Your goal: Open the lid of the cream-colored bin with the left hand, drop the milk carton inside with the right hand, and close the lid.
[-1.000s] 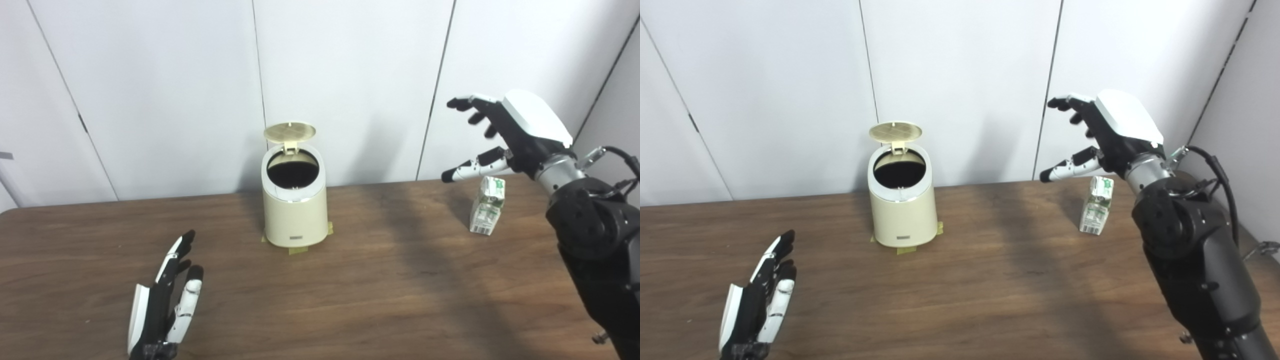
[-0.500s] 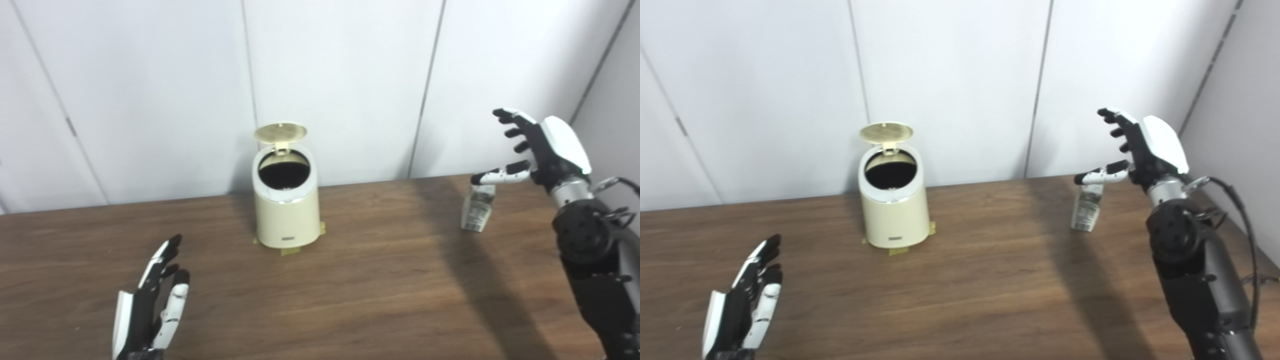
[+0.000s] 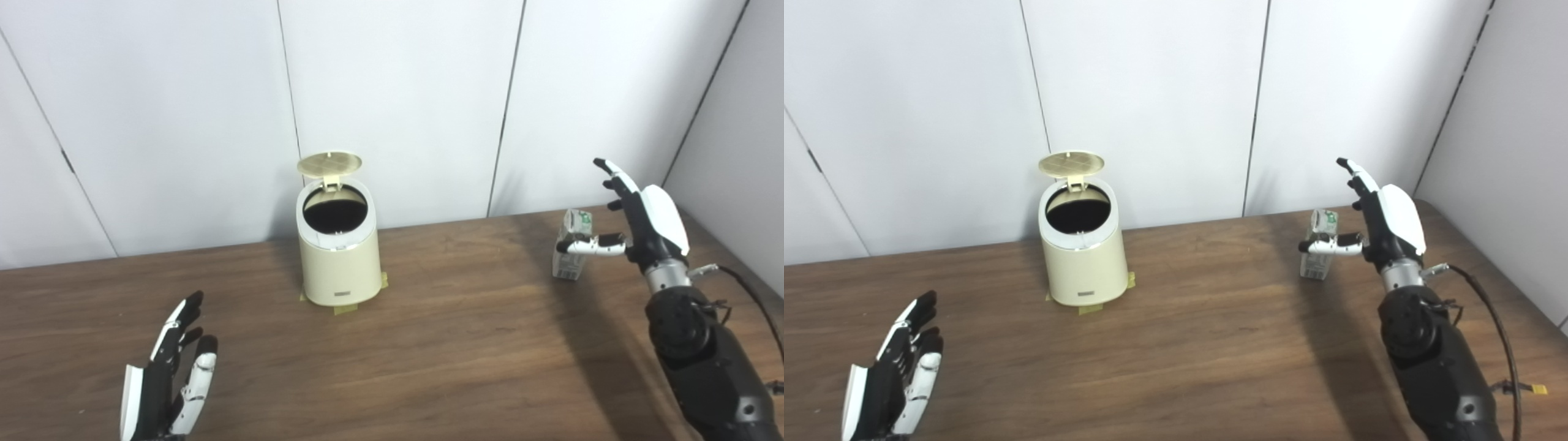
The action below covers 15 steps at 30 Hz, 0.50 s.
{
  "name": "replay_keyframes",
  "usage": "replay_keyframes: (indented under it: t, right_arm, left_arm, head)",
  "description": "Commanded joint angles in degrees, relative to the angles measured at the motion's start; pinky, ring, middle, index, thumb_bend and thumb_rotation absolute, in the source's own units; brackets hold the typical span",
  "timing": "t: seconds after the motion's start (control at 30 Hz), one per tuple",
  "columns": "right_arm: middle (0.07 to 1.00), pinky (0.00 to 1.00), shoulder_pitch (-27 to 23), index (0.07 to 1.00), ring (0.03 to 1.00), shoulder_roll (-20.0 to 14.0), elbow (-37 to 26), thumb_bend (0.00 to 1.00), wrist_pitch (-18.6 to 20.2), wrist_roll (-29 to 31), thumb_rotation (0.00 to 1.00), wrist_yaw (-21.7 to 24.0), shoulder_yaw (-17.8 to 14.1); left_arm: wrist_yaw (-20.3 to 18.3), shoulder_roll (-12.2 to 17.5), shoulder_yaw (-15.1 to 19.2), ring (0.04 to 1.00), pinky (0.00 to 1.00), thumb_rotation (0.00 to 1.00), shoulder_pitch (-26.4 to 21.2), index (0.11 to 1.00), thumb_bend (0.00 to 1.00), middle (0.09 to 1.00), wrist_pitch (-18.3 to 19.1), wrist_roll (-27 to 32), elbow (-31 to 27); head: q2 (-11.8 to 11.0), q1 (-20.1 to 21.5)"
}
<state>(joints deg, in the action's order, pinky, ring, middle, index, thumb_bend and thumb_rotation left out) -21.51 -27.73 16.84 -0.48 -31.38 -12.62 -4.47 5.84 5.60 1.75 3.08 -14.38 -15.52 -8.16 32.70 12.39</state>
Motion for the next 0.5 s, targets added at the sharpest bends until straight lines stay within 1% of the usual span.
replay_keyframes:
  t: [0.0,0.07,0.1,0.17,0.2,0.23,0.37,0.43,0.47]
  right_arm:
    - [0.931,0.7,-2.5,0.94,0.853,-1.6,0.3,1.0,-1.7,-1.6,0.21,-2.6,0.5]
    - [0.921,0.7,-2.6,0.935,0.85,-1.3,1.1,1.0,-0.8,-2.1,0.22,-3.3,1.0]
    - [0.912,0.69,-2.7,0.931,0.845,-1.0,2.2,1.0,-0.8,-2.1,0.25,-3.8,1.2]
    - [0.908,0.7,-3.2,0.93,0.85,-0.5,4.4,1.0,-1.3,-2.1,0.28,-5.0,1.6]
    - [0.903,0.71,-3.6,0.922,0.843,-0.1,5.8,1.0,-1.7,-1.8,0.33,-5.8,1.7]
    - [0.902,0.71,-3.9,0.92,0.844,0.2,6.8,1.0,-1.9,-1.6,0.34,-6.5,1.8]
    - [0.909,0.72,-5.8,0.924,0.861,0.9,12.3,1.0,-3.7,0.4,0.35,-8.0,2.1]
    - [0.908,0.74,-6.9,0.922,0.866,1.0,14.6,1.0,-4.2,0.6,0.36,-8.8,2.4]
    - [0.908,0.72,-7.3,0.92,0.86,1.1,15.4,1.0,-4.4,0.7,0.35,-9.2,2.6]
  left_arm:
    - [0.3,1.9,0.5,0.913,0.86,0.78,-0.5,0.896,0.4,0.918,-3.3,-0.2,1.3]
    - [0.3,2.0,0.6,0.913,0.87,0.78,-0.6,0.894,0.41,0.916,-3.7,0.1,1.7]
    - [0.3,2.0,0.6,0.916,0.87,0.78,-0.7,0.897,0.41,0.919,-3.8,0.3,1.9]
    - [0.3,2.0,0.7,0.917,0.87,0.78,-0.8,0.897,0.42,0.919,-3.9,0.4,2.0]
    - [0.5,1.9,0.8,0.914,0.86,0.77,-0.9,0.896,0.42,0.918,-3.9,0.2,2.2]
    - [0.6,1.9,0.8,0.911,0.85,0.77,-1.0,0.894,0.42,0.916,-3.9,0.0,2.4]
    - [0.5,2.2,0.9,0.911,0.85,0.77,-1.1,0.894,0.42,0.917,-4.3,0.0,2.9]
    - [0.1,2.4,0.8,0.922,0.87,0.78,-1.1,0.901,0.41,0.924,-4.3,0.4,3.0]
    - [0.0,2.5,0.7,0.924,0.87,0.78,-1.1,0.904,0.41,0.927,-4.4,0.5,3.1]
  head:
    - [-0.2,0.2]
    - [-0.3,0.3]
    - [-0.4,0.5]
    - [-0.5,0.6]
    - [-0.8,0.8]
    - [-0.8,0.8]
    - [-1.2,1.3]
    - [-1.5,1.7]
    - [-1.5,1.8]
